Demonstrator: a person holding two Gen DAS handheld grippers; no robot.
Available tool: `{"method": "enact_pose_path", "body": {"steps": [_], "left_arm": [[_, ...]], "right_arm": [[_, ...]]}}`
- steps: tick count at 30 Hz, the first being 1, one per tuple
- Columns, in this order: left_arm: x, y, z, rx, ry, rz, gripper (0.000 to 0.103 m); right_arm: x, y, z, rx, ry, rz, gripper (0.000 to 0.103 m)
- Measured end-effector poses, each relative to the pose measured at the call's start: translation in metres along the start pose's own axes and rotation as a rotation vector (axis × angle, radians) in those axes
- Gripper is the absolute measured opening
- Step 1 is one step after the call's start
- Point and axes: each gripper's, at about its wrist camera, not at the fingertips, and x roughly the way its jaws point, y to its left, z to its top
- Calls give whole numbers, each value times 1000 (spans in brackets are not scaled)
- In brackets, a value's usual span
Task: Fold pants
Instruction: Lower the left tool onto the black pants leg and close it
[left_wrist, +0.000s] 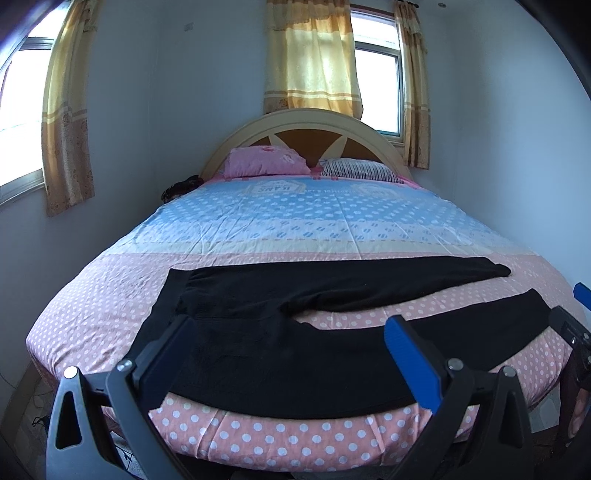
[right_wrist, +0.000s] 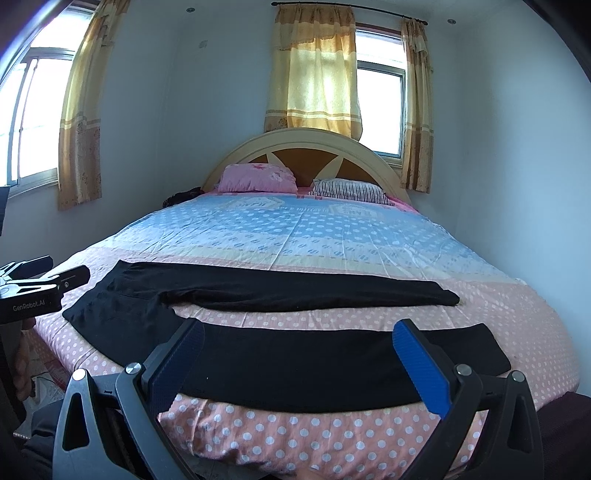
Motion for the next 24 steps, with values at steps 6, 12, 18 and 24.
{"method": "enact_pose_path", "body": {"steps": [6, 12, 18, 24], "left_arm": [[31, 34, -1, -59, 71, 73, 103], [77, 96, 14, -60, -18, 231, 103], [167, 164, 41, -49, 127, 274, 103], [239, 194, 55, 64, 266, 261, 70]], "right_arm": [[14, -2, -9, -2, 40, 6, 102], [35, -9, -19, -23, 76, 51, 102], [62, -40, -26, 36, 146, 44, 102], [98, -74, -29, 74, 237, 45, 81]]}}
